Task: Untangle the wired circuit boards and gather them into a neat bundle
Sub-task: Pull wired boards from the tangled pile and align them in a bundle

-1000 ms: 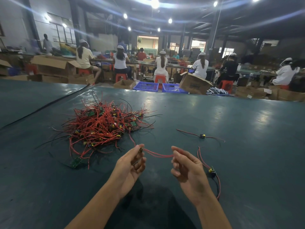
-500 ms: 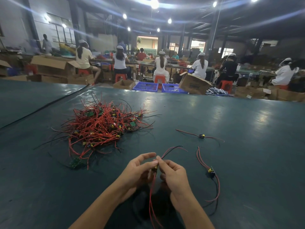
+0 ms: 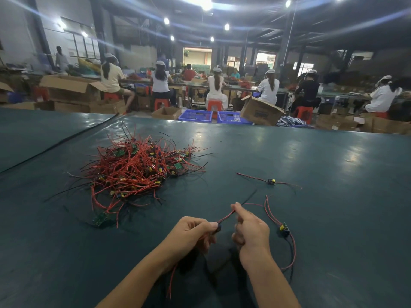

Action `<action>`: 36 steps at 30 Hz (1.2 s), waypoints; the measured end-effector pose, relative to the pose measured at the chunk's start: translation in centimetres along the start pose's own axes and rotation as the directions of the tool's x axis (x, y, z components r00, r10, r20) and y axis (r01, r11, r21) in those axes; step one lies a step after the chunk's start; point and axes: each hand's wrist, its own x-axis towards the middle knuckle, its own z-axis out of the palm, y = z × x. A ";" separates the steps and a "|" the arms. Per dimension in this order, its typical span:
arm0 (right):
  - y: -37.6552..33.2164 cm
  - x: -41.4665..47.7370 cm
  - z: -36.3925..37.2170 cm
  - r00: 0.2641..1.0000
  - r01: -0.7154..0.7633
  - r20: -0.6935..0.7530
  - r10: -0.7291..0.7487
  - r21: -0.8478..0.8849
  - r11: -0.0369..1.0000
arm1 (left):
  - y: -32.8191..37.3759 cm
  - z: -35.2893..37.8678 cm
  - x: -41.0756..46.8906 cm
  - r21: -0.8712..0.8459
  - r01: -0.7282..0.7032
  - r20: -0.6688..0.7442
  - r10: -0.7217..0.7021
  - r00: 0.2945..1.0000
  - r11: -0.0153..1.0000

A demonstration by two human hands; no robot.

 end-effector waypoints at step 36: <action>-0.3 -0.5 -0.3 0.982 0.108 0.173 -0.079 -0.171 0.979 | 0.5 -0.1 -0.5 -0.082 0.024 0.017 -0.023 1.000 0.996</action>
